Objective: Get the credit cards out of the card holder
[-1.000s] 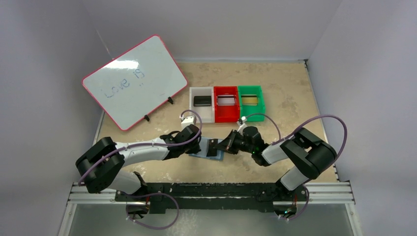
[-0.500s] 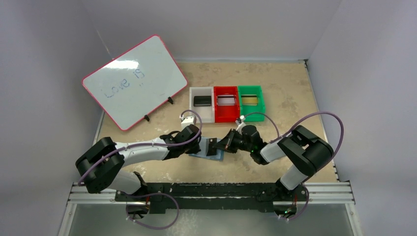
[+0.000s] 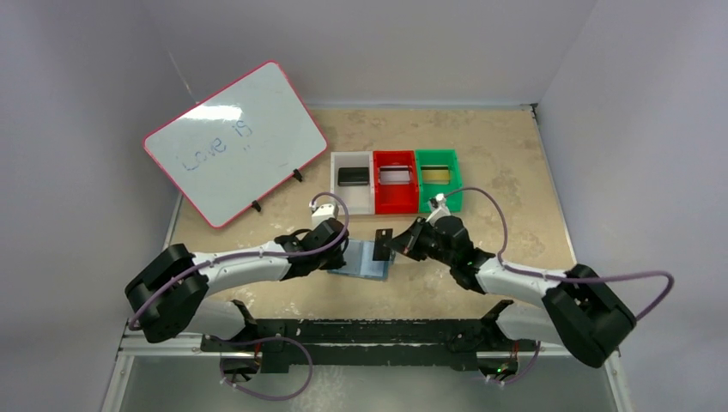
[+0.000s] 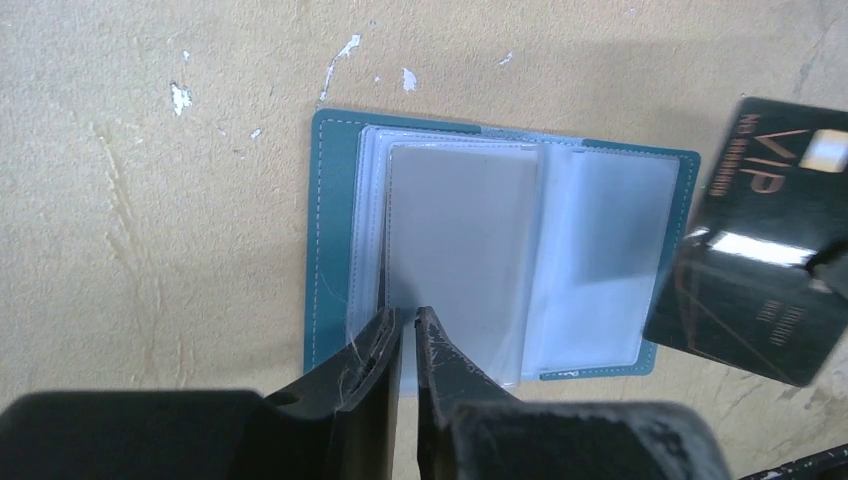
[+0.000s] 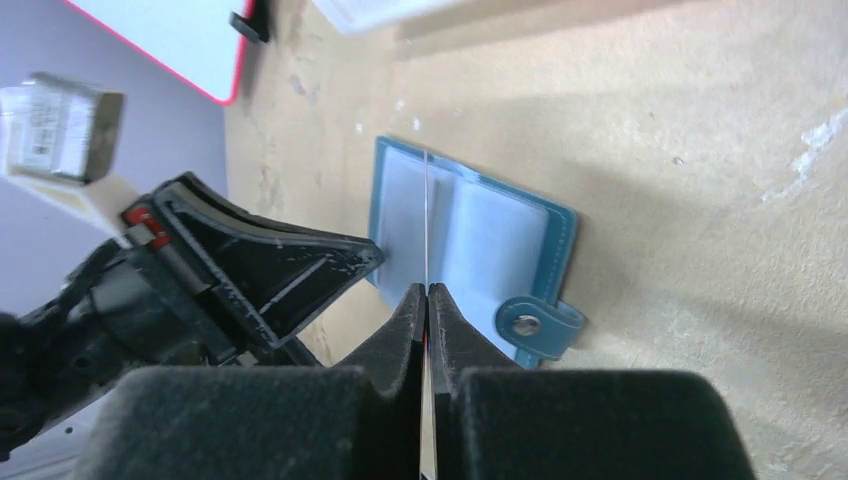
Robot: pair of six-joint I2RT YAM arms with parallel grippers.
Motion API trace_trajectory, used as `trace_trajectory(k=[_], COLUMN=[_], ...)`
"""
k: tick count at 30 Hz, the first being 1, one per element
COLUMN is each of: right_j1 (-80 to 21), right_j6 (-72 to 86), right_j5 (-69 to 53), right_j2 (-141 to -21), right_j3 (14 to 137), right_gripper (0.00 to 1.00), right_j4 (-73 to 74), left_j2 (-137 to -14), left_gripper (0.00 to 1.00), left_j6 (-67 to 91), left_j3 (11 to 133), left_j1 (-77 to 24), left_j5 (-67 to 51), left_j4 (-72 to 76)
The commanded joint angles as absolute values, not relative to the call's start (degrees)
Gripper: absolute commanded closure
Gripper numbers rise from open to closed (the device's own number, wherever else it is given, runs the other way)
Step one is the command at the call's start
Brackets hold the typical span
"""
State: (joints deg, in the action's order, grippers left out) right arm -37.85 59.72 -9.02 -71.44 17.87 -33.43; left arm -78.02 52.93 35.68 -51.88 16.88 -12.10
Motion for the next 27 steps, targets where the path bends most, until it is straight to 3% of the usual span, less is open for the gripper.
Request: trace_trajectory(k=[1, 9, 13, 22, 27], right_j1=[-37.7, -37.8, -37.9, -42.1, -46.6], right_j6=[52.1, 40.8, 32.7, 18.4, 11.8], right_j5=[-4.4, -1.6, -2.6, -1.8, 2.6], right_j2=[-64.3, -56.1, -54.9, -56.0, -57.8], right_j3=[18.6, 15.0, 15.7, 19.7, 22.5], right_gripper=[1.00, 1.00, 1.00, 1.00, 1.00], right_j4=[-30.0, -40.6, -42.3, -43.6, -42.7], left_j2=[-74.5, -70.2, -68.2, -59.7, -57.6], left_gripper=[0.87, 0.73, 0.59, 0.33, 0.26], left_j6=[52.8, 51.1, 50.5, 47.6, 45.7], left_j3=[38.0, 44.7, 48.1, 49.4, 57.6], left_j1=[-51.9, -51.8, -51.2, -38.8, -36.7], left_j5=[18.3, 29.2, 38.1, 38.4, 45.1], left_j4=[-13.0, -23.3, -31.2, -37.5, -47.6])
